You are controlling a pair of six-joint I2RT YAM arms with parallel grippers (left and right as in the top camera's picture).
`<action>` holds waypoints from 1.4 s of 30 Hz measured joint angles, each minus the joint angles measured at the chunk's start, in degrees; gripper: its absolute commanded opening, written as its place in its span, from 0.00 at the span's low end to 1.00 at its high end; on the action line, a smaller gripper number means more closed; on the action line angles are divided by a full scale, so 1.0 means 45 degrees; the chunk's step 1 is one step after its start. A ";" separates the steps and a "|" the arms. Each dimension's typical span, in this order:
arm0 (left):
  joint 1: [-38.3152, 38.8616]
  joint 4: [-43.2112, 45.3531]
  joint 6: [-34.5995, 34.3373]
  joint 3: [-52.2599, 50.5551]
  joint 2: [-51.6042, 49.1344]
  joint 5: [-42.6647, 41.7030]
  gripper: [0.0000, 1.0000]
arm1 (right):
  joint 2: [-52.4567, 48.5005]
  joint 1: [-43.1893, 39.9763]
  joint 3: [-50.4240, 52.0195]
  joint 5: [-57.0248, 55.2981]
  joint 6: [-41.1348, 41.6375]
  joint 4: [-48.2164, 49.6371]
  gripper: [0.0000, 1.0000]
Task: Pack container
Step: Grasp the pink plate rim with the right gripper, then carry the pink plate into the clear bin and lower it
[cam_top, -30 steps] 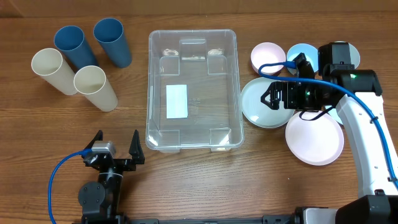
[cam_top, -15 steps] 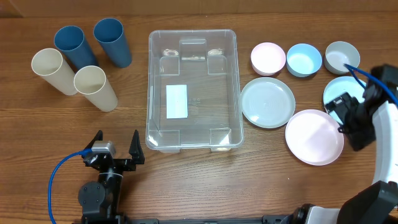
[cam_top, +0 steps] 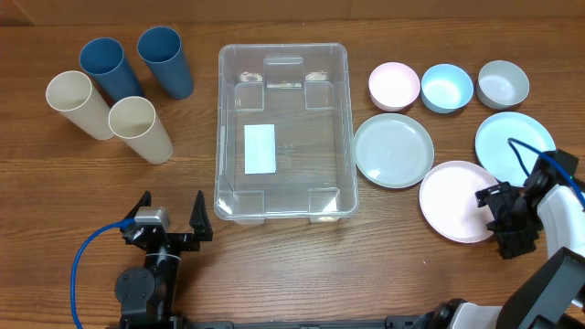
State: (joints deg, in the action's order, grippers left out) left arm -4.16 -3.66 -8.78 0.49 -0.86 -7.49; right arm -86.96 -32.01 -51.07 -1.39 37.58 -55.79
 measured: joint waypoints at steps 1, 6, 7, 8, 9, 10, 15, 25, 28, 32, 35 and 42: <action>0.0000 0.0005 -0.0005 0.0000 0.0000 0.0000 1.00 | -0.0005 0.0000 0.0413 0.0019 0.0019 0.0316 0.90; 0.0000 0.0000 -0.0005 0.0000 0.0000 0.0000 1.00 | -0.0005 0.0000 0.1744 0.0024 0.0049 0.1812 0.71; 0.0000 0.0005 0.0000 0.0005 0.0000 0.0005 1.00 | -0.0005 0.0000 0.1846 0.0019 0.0024 0.1957 0.68; 0.0000 0.0000 -0.0005 0.0000 0.0000 0.0000 1.00 | -0.0005 0.0000 0.1962 0.0015 0.0039 0.2210 0.62; 0.0000 0.0005 -0.0005 0.0000 0.0000 0.0000 1.00 | -0.0005 0.0000 0.2064 0.0024 0.0019 0.2399 0.54; 0.0000 0.0005 0.0000 0.0000 0.0000 0.0005 1.00 | -0.0005 0.0000 0.2103 0.0019 -0.0029 0.2521 0.49; 0.0000 0.0005 0.0000 0.0000 0.0000 0.0005 1.00 | 0.0000 0.0000 0.2118 -0.0019 -0.0005 0.2851 0.14; 0.0000 0.0005 0.0000 0.0000 0.0000 0.0000 1.00 | 0.0131 -0.0024 0.2103 0.0262 -0.0117 0.2948 0.04; 0.0000 0.0005 0.0000 0.0000 0.0000 0.0000 1.00 | 0.0136 -0.0019 0.2093 0.0282 -0.0131 0.2919 0.04; 0.0000 0.0005 0.0000 0.0000 0.0000 0.0005 1.00 | 0.0136 -0.0034 0.1889 0.0568 -0.0636 0.2608 0.04; 0.0000 0.0005 0.0000 0.0000 0.0000 0.0000 1.00 | 0.0170 -0.0034 0.1569 0.0947 -0.1137 0.2215 0.04; 0.0000 0.0005 0.0000 0.0000 0.0000 0.0000 1.00 | 0.1753 0.0257 0.0544 0.1991 -0.2249 0.1277 0.04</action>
State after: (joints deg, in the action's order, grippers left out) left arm -4.16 -3.64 -8.78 0.49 -0.86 -7.49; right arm -79.07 -30.85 -48.62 7.57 27.46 -50.04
